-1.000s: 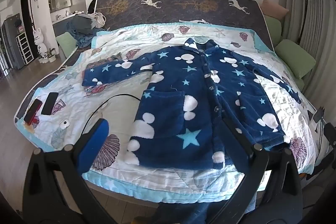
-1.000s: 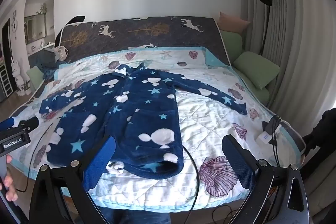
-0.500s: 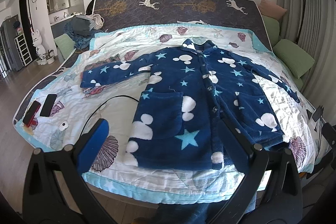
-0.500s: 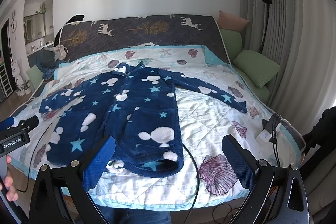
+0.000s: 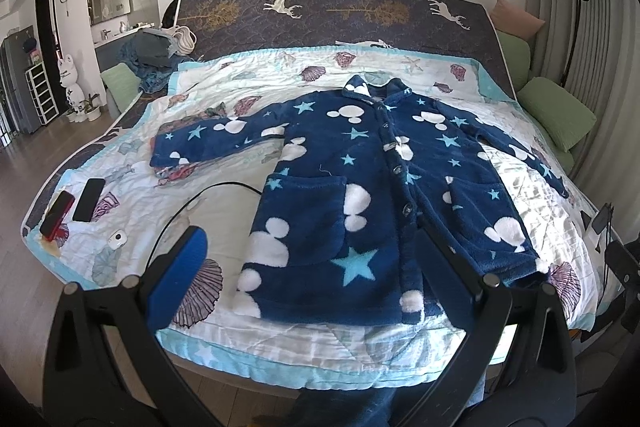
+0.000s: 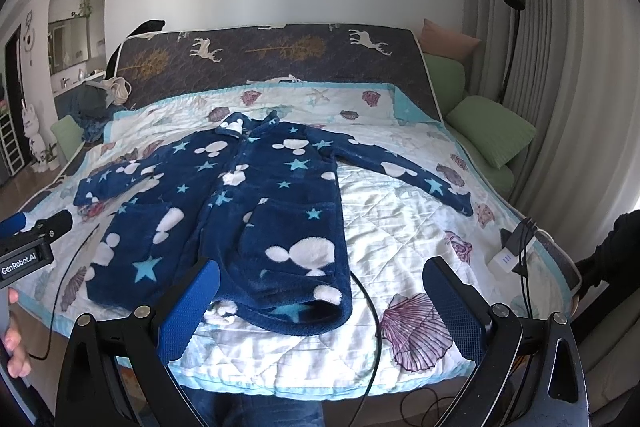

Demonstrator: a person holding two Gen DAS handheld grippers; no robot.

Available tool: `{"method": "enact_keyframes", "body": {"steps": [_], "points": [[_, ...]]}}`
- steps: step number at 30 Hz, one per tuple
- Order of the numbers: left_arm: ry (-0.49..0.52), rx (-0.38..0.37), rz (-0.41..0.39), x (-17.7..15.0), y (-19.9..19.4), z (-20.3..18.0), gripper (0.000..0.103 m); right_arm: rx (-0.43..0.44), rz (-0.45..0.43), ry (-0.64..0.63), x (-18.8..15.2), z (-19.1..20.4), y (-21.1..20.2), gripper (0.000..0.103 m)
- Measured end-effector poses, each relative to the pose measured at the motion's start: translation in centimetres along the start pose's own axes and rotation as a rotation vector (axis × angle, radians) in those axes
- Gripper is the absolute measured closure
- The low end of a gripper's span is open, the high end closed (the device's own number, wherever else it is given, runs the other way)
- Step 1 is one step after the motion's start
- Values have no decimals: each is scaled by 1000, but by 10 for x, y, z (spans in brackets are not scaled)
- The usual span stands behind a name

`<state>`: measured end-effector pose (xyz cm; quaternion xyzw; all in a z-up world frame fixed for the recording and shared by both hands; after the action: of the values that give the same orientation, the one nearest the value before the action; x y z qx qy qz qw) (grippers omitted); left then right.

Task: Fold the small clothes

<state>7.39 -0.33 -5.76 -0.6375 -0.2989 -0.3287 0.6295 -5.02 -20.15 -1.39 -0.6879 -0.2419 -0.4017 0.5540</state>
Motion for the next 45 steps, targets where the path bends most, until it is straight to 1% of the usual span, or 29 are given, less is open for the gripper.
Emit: {"method": "enact_keyframes", "body": {"steps": [5,15,45], "points": [[-13,-16,5,-1,1,1,0,1,-1,0,0,0,0,0],[-25,-13,7,-2,0,4,0,1,4,-1,-2,1,1,0],[-21,-9,8,-3,1,5,0,4,27,11,-9,0,3,0]]}}
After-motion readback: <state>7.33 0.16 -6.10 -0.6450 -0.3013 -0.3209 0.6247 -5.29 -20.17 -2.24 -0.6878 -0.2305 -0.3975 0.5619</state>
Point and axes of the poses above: each gripper's, at about its wrist camera, not at the fingertips, and y roughly the way its jaws point, z to its left, x to its top, the point moved 9 cm from there along y, roughly the way its jaws point
